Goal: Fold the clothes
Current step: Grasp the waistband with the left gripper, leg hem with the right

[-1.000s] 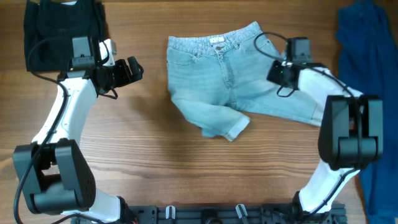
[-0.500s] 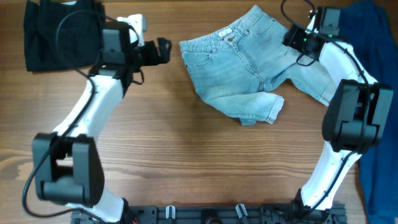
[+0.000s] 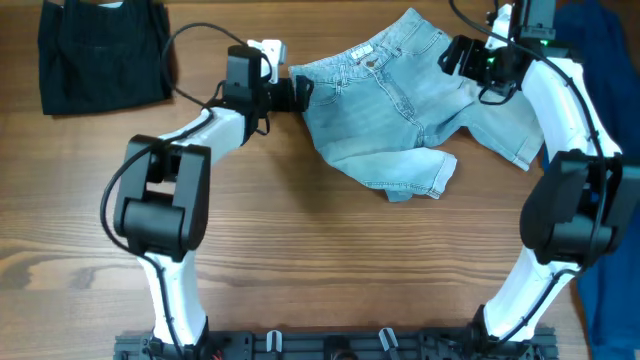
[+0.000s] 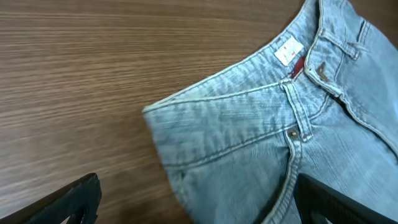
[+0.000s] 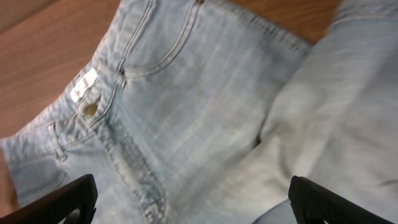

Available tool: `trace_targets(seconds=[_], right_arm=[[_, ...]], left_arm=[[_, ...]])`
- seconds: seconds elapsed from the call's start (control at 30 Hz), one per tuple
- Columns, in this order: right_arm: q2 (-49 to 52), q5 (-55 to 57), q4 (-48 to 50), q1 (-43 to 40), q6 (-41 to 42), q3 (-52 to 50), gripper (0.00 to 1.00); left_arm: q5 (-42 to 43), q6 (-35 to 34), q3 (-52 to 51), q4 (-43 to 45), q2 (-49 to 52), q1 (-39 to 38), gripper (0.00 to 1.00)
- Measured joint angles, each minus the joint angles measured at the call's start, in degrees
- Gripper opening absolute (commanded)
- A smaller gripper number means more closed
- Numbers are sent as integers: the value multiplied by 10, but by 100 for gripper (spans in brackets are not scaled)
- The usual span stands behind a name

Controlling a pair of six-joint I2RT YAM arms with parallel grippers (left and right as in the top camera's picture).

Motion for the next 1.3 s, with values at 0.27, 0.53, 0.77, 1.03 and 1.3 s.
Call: trace_targets(seconds=[0.27, 0.53, 0.77, 1.03, 1.3], right_arm=[[0, -2, -26, 19, 0, 0, 100], [0, -6, -72, 19, 0, 0, 100], [0, -37, -80, 19, 0, 0, 97], [0, -54, -80, 20, -2, 0, 88], [0, -68, -188, 77, -12, 1, 86]], left_arm=[[-79, 13, 21, 17, 36, -38, 63], [-136, 14, 26, 63, 66, -44, 13], [-201, -7, 38, 40, 67, -49, 4], [-337, -76, 34, -263, -41, 23, 4], [-364, -177, 33, -476, -220, 144, 4]])
